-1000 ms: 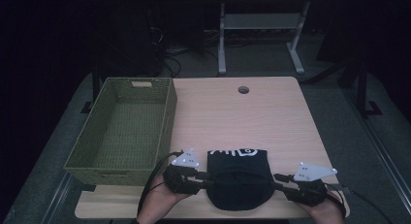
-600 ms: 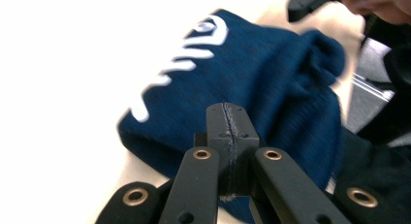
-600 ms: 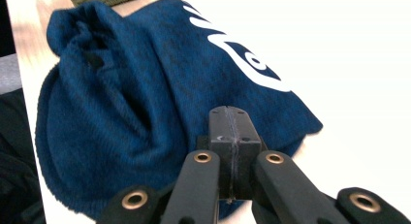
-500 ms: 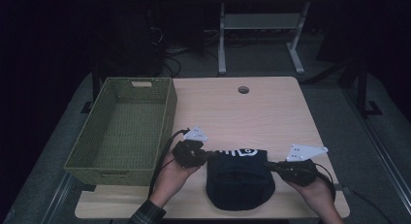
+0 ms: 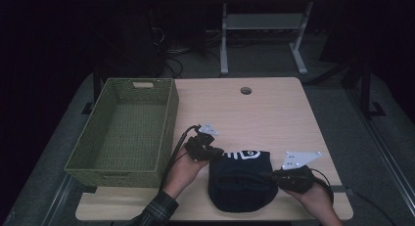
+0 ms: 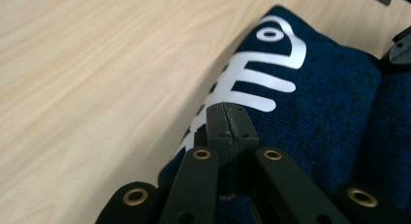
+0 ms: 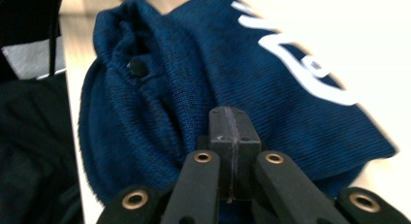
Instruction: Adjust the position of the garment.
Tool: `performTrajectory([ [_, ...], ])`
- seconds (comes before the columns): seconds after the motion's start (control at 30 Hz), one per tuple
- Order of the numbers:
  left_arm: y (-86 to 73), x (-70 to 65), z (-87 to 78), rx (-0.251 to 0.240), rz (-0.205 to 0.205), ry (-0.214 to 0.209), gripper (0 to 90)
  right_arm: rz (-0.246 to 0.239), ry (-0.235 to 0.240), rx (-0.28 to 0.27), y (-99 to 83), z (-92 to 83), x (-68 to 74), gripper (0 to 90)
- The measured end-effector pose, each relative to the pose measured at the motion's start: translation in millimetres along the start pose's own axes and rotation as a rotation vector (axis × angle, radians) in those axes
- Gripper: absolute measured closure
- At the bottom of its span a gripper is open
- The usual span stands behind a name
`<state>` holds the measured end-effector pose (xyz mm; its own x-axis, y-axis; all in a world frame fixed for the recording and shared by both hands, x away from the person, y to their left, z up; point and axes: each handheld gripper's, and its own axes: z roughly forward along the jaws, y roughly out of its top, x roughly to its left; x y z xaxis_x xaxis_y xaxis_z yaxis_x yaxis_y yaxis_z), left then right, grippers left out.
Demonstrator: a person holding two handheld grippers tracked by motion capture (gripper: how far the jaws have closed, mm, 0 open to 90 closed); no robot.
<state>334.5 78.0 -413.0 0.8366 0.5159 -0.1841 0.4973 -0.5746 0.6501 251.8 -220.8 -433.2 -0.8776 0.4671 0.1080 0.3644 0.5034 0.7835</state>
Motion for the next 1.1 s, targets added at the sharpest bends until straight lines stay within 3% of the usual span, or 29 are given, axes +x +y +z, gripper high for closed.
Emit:
performTrajectory([
  [0.13,-3.5,-6.4,7.4,0.047,0.027,-0.021,90.0,0.008,0.028,0.037,-7.6,5.1,5.2,90.0],
  [0.3,-8.6,-13.1,24.2,0.095,0.031,-0.029,90.0,0.005,0.061,0.082,-16.9,12.5,10.3,90.0],
  [0.53,-10.1,-8.1,38.3,0.138,0.079,0.007,90.0,-0.012,0.066,0.128,-21.0,23.3,17.5,90.0],
  [0.73,-3.6,-0.4,45.7,0.126,0.066,0.015,90.0,-0.024,0.085,0.128,-14.2,38.0,27.0,90.0],
  [0.8,0.9,4.5,48.4,0.134,0.096,0.020,90.0,-0.027,0.092,0.128,-11.0,42.9,30.4,90.0],
  [1.0,13.1,10.4,56.9,0.143,0.126,0.022,90.0,-0.063,0.101,0.128,0.4,59.1,40.7,90.0],
  [1.07,14.0,9.3,58.0,0.122,0.119,0.023,90.0,-0.069,0.102,0.130,3.8,63.0,43.1,90.0],
  [1.1,14.0,8.7,56.6,0.118,0.114,0.021,90.0,-0.095,0.093,0.137,5.5,63.5,43.4,90.0],
])
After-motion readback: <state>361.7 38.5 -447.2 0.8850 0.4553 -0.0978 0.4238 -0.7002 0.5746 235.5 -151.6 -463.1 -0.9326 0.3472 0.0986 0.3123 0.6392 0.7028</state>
